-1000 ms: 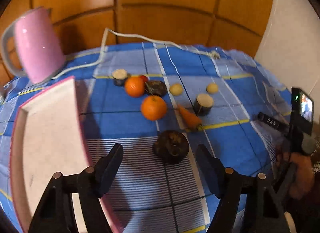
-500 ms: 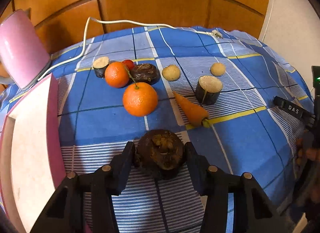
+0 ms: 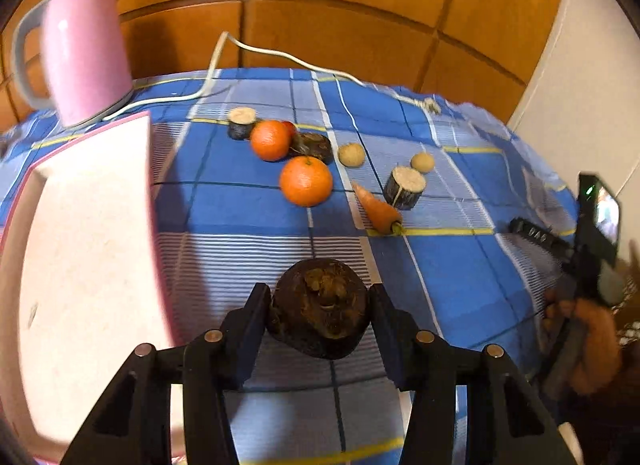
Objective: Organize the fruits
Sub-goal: 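Reach the left gripper to the dark brown fruit and grasp it, then carry the dark brown fruit into the tray and open the left gripper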
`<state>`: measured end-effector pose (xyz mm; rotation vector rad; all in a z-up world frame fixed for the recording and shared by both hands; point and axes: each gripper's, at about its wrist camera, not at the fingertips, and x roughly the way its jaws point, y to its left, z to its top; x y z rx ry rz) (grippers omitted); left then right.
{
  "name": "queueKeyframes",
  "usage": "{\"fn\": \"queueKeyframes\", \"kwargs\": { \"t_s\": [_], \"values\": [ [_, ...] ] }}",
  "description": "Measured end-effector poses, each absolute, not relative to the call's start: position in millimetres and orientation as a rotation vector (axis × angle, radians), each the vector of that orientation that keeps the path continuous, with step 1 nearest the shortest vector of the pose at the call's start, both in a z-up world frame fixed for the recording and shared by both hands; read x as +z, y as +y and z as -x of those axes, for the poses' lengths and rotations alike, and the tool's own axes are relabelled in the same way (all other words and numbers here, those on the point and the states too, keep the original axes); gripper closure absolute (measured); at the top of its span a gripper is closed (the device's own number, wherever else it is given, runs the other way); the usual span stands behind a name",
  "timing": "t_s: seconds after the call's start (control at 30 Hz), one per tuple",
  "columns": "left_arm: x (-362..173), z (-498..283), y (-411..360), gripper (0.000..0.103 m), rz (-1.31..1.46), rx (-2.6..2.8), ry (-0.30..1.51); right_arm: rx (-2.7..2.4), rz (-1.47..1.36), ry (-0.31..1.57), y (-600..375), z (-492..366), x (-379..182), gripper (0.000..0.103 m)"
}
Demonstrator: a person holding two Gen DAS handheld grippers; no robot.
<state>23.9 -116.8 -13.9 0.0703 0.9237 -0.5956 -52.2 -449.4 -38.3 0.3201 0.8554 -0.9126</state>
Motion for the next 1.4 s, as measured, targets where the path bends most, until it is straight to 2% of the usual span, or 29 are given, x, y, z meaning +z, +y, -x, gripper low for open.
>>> {"fn": "queueKeyframes", "kwargs": {
  "t_s": [0.33, 0.63, 1.0, 1.13, 1.27, 1.4],
  "values": [
    [27.1, -55.5, -21.3, 0.052, 0.144, -0.393, 0.845, -0.913, -0.322, 0.856, -449.0, 51.8, -38.0, 0.000],
    [6.7, -120.5, 38.5, 0.052, 0.089, -0.131, 0.864, -0.912, -0.323, 0.855, -449.1, 51.9, -37.9, 0.000],
    [-5.7, -153.1, 50.7, 0.051, 0.067, -0.025, 0.872, -0.914, -0.320, 0.853, -448.1, 51.9, -38.6, 0.000],
    [-0.1, -144.8, 50.2, 0.033, 0.069, -0.003, 0.829, -0.914, -0.320, 0.853, -448.3, 52.0, -38.9, 0.000],
    [7.6, -122.5, 53.4, 0.033, 0.085, 0.031, 0.794, -0.914, -0.321, 0.852, -448.0, 51.5, -39.1, 0.000],
    [14.4, -90.7, 64.5, 0.024, 0.132, 0.082, 0.744, -0.914, -0.320, 0.852, -448.1, 51.5, -39.3, 0.000]
  ]
}}
